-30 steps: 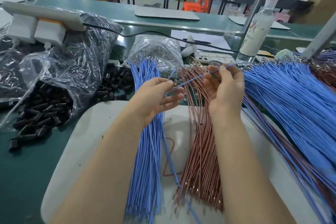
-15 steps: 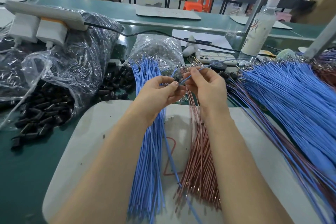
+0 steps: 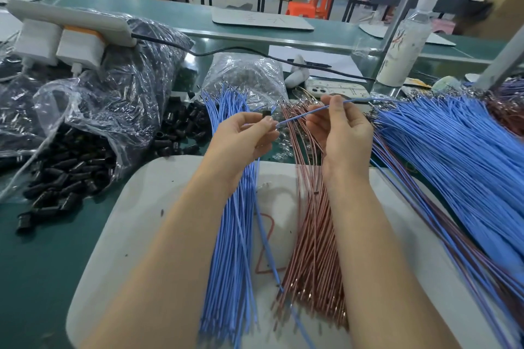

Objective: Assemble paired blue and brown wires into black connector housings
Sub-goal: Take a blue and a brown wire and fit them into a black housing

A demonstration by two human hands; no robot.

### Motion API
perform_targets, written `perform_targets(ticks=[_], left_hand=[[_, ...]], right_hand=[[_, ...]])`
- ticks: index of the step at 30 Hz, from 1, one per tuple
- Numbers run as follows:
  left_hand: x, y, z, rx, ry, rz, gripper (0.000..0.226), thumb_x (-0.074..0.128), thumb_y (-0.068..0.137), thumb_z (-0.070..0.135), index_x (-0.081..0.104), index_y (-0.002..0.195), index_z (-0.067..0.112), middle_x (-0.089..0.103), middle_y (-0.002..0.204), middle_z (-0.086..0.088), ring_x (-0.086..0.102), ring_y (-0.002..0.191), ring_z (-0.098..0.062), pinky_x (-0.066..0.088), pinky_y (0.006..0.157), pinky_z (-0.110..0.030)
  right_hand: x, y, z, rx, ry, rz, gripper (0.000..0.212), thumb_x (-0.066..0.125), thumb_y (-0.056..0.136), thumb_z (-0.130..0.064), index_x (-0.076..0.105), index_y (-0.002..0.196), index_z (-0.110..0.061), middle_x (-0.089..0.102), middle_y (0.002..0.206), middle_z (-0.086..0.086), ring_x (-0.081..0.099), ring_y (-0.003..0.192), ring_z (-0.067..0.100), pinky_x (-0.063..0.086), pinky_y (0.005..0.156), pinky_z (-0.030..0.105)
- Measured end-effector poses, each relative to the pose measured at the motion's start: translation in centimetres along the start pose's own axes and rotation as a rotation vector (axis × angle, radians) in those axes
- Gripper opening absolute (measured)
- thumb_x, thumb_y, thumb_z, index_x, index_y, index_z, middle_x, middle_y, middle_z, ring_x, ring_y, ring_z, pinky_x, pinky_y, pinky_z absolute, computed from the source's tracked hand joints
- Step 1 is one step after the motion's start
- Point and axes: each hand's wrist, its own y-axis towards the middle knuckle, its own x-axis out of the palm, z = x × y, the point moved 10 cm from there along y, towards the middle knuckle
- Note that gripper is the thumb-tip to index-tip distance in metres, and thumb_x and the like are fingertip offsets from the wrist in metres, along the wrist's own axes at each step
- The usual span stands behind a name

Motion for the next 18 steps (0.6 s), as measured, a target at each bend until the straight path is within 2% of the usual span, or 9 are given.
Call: perform_targets(ticks=[3, 6, 14, 18], left_hand=[[1.1, -0.3, -0.1, -0.021, 0.019, -0.091, 0.003, 0.058, 0.092, 0.011, 0.059, 0.089, 0.011, 0.072, 0.094, -0.005, 0.068, 0.087, -0.012, 0.056, 0.079, -0.021], [1.6, -0.5, -0.1, -0.023, 0.047, -0.139, 0.006, 0.057, 0.093, 0.012, 0.062, 0.090, 0.010, 0.073, 0.089, -0.002, 0.068, 0.084, -0.010, 0.056, 0.079, -0.020], [1.6, -0.6, -0.4, -0.042, 0.089, -0.166, 0.006, 0.059, 0.091, 0.014, 0.065, 0.090, 0.011, 0.074, 0.085, 0.002, 0.068, 0.081, -0.007, 0.055, 0.080, -0.020], [1.0, -0.4, 0.1, 0.051, 0.275, -0.104, 0.006, 0.066, 0.086, 0.013, 0.064, 0.091, 0.017, 0.070, 0.083, 0.006, 0.064, 0.071, 0.001, 0.051, 0.076, -0.017]], right_hand=[[-0.1, 0.0, 0.3, 0.018, 0.023, 0.005, 0.024, 0.047, 0.100, -0.016, 0.062, 0.082, -0.013, 0.067, 0.063, -0.003, 0.063, 0.056, 0.007, 0.053, 0.056, 0.018], [-0.4, 0.1, 0.2, 0.006, -0.022, 0.020, 0.025, 0.046, 0.101, -0.019, 0.062, 0.082, -0.016, 0.066, 0.066, -0.002, 0.062, 0.057, 0.008, 0.052, 0.056, 0.019], [-0.9, 0.2, 0.2, -0.006, -0.084, 0.045, 0.026, 0.045, 0.101, -0.022, 0.062, 0.082, -0.020, 0.064, 0.060, -0.006, 0.058, 0.051, 0.006, 0.050, 0.053, 0.019], [-1.4, 0.2, -0.5, -0.037, -0.014, 0.081, 0.024, 0.044, 0.102, -0.020, 0.062, 0.085, -0.017, 0.065, 0.061, -0.004, 0.062, 0.054, 0.007, 0.052, 0.054, 0.019]])
